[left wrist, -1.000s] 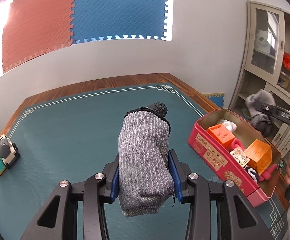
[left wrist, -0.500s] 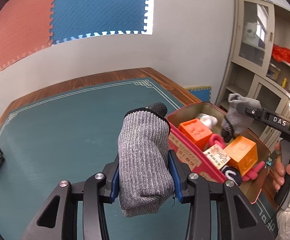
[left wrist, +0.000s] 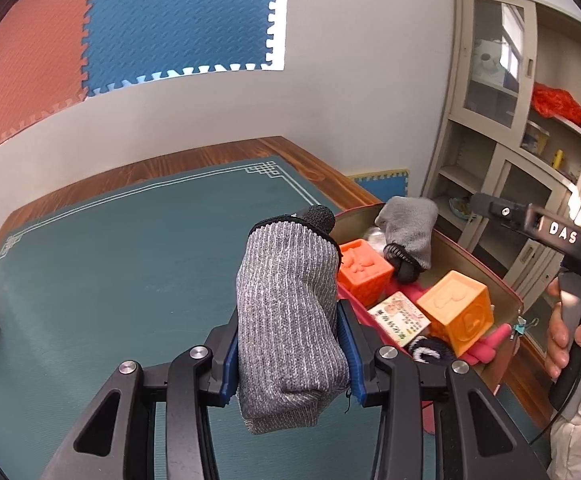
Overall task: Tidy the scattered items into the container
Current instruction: 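Open both tools to drop the grey socks into the tin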
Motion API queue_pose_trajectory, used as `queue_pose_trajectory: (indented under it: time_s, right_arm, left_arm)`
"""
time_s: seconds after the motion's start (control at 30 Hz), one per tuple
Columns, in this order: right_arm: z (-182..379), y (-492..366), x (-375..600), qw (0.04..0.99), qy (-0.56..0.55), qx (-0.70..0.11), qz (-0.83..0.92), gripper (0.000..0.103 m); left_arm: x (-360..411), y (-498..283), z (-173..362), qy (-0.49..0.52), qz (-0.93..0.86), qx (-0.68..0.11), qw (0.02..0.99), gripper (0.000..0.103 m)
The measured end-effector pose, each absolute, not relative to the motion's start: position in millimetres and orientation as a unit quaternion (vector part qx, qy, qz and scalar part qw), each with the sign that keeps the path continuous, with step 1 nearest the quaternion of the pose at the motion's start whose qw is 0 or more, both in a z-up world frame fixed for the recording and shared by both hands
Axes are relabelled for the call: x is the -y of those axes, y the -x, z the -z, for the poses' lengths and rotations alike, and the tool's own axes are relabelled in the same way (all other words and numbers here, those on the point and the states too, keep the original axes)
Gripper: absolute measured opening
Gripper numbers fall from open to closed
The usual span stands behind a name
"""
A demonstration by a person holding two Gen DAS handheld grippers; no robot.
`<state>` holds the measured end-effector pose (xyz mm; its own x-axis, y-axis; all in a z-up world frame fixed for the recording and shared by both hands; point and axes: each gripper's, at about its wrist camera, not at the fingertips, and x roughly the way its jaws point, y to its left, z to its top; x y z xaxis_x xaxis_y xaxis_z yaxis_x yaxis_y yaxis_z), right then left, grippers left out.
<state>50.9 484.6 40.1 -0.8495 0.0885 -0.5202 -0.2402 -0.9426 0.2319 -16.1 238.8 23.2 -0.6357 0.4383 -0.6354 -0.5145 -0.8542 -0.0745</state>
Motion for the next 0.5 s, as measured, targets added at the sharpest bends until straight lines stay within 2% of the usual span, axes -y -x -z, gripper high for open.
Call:
queue_pose_trajectory:
  time_s: [0.23,0.5]
  right_arm:
    - [-36.8,-89.3,-514.4,0.120,0.228,-0.208,-0.943,0.084]
    - [-33.1,-112.2,-525.9,0.129,0.223,-0.221,-0.941,0.084]
  left_arm:
    - [-268.0,13.5,-27.7,0.341,-0.885,-0.057,0.312,0.044]
    - [-309.1,13.6,-29.8,0.338,-0.871,-0.061,0.350,0.044]
